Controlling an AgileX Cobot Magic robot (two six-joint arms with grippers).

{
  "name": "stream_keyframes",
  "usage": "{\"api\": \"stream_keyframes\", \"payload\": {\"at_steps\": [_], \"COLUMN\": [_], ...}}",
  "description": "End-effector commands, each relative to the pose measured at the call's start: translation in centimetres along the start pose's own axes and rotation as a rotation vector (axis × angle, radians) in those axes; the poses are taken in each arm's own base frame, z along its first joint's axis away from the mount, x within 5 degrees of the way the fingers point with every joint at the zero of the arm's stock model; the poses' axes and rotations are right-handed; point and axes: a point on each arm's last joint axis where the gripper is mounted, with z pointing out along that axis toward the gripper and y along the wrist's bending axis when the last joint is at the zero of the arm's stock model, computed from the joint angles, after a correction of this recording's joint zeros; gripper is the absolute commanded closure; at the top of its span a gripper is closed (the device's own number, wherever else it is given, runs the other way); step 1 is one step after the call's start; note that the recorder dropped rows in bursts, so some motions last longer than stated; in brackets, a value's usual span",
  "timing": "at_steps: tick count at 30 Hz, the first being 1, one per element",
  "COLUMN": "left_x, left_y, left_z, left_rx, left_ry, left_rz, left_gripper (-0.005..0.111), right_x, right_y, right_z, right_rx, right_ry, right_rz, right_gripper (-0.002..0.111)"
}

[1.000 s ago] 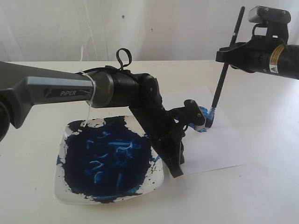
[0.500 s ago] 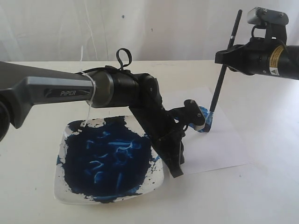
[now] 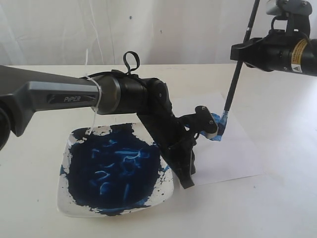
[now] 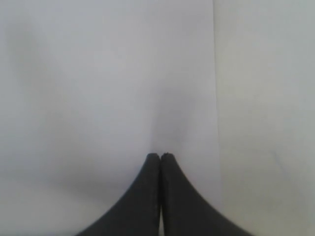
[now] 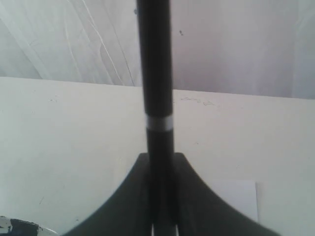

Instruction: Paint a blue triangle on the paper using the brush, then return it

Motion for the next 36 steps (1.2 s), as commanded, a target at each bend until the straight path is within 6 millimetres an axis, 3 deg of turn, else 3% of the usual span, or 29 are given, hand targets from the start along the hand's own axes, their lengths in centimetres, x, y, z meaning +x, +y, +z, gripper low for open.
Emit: {"api": "stream_keyframes", "payload": {"at_steps": [1,8,14,21,29,36], "left_x": [0.0,-0.6,-2.3,-1.8,0.9,3.6], "left_y": [-0.3,-0.2,-0.1,1.0,2.0,0.6], "left_z": [0.4,-0.6,-4.9,-9.6,-17.1,-25.9], "left_rx": [0.020,0.003,-0.023,-0.055,-0.059,-0.153], "left_ry": [0.009,0.003,-0.025,-0.049,-0.031,-0.079], "left_rz": [-0.003,0.024,0.074,0.027,-0.083,-0.137], "left_gripper": [0.107,0.107,0.107,0.107,0.107,0.107], "right_x": [-1.1,-1.3,-1.9,-3.8,-5.7,-6.7], "right_y": [0.6,0.7,0.8,1.8,3.2,6.2], "right_z": [-0.9,-1.1,-1.6,-3.4,-5.6,-7.1], "right_rx": [-0.016,-0.013,0.011,0.023,-0.002,-0.253], "right_ry": [-0.039,-0.046,-0.063,-0.124,-0.195,-0.279], "right_rz": [-0.010,-0.016,-0.022,-0.054,-0.100,-0.169], "right_gripper": [0.108,0.108,0.108,0.108,0.108,0.108]}}
